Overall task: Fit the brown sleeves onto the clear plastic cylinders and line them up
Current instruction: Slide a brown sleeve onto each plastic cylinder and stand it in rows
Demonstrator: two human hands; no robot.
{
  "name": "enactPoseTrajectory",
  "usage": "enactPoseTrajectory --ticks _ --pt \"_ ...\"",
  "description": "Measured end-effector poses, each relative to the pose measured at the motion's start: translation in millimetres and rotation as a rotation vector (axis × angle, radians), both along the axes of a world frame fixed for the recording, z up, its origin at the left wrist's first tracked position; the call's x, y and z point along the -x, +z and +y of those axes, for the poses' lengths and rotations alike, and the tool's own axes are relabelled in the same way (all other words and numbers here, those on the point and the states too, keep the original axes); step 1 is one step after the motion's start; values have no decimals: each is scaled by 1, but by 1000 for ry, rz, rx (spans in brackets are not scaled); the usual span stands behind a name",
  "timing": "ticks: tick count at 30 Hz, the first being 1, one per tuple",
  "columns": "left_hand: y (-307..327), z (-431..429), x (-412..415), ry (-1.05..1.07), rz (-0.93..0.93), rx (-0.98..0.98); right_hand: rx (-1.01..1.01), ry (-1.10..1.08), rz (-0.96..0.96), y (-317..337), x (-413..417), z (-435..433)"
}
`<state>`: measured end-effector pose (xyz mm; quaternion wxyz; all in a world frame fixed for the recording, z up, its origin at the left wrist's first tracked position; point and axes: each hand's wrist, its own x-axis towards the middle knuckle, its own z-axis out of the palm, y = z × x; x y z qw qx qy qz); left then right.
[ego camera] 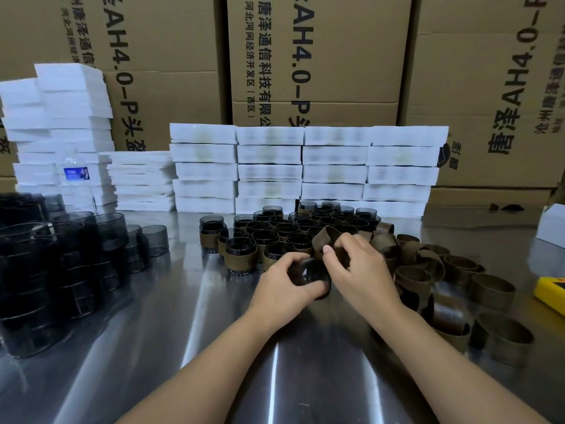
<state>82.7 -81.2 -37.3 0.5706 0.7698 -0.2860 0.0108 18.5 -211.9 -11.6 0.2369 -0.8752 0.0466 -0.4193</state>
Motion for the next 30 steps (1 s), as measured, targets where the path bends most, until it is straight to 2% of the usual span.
enactPoseTrajectory --ticks 5,8,13,17,25,30 --pt "6 0 2 -100 387 295 -41 3 -98 2 3 1" --pt "11 2 2 -133 528 418 -39 23 -107 3 4 1" --pt "17 3 3 -218 730 490 2 55 -134 1 3 1" --pt "14 2 3 -259 731 438 41 89 -131 -2 0 1" --pt "10 1 -1 -336 620 392 118 118 -56 -6 -2 2" --pt "6 1 -4 -309 614 452 159 152 -23 -4 1 3"
